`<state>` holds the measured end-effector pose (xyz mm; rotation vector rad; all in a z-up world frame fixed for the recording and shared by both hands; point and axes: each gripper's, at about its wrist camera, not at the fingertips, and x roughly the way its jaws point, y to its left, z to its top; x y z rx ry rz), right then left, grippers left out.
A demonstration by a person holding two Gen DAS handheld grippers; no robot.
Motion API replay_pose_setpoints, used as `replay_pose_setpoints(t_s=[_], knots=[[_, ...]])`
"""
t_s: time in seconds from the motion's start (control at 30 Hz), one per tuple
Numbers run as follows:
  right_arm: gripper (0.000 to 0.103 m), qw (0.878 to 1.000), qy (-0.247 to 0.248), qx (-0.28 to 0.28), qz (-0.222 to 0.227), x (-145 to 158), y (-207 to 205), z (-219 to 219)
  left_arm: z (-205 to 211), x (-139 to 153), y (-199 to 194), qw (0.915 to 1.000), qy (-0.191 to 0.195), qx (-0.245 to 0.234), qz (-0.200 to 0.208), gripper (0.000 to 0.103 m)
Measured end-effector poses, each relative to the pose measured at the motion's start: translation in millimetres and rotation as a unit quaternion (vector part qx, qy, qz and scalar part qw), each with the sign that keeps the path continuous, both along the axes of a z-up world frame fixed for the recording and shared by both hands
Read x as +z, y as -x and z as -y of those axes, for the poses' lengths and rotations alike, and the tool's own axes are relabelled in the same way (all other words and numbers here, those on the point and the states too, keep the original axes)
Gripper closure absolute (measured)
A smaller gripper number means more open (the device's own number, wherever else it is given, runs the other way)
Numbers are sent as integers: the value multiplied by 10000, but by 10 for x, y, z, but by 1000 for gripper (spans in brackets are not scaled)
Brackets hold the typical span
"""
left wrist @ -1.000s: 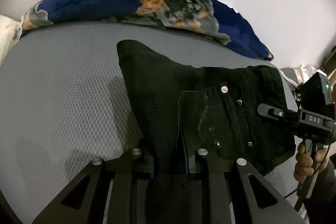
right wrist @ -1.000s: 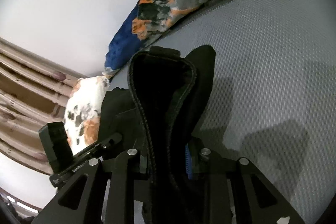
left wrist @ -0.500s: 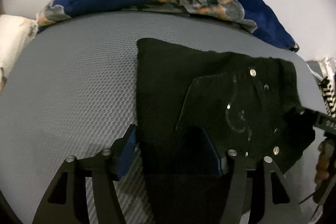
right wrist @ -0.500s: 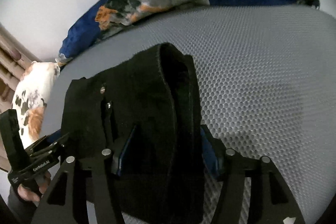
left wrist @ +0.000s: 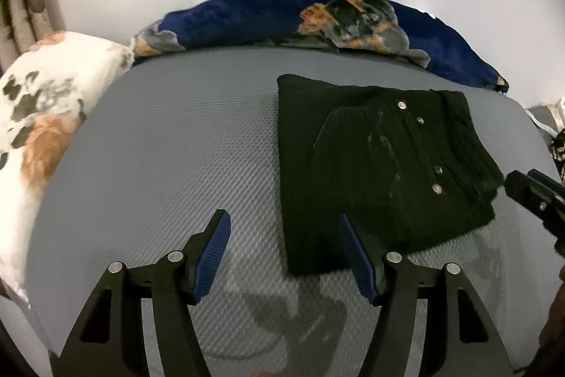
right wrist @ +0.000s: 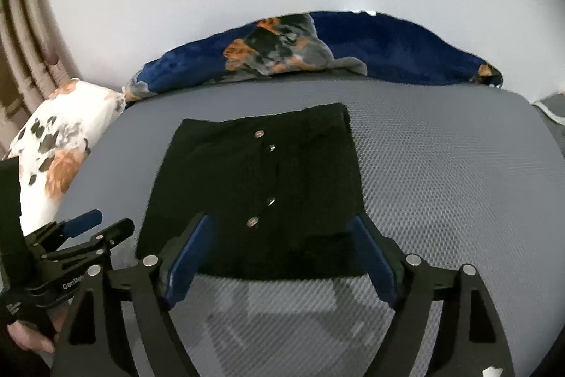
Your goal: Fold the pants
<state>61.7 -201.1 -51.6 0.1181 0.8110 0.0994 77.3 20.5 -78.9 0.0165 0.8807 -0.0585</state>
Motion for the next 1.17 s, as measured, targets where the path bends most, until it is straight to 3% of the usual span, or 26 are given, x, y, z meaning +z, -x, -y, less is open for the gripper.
replay_pose_setpoints(t_s=[0.13, 0.53, 1.17], knots=[[16, 9998, 149, -24, 136, 29, 214, -111, -9, 47, 230, 9999, -7, 75, 71, 38], [15, 10000, -15, -59, 3, -53, 550, -226, -24, 82, 656, 9998, -8, 37, 194, 38], [15, 9999, 40, -128, -84, -61, 711, -312, -104, 184, 762, 9993, 74, 0, 377, 38]])
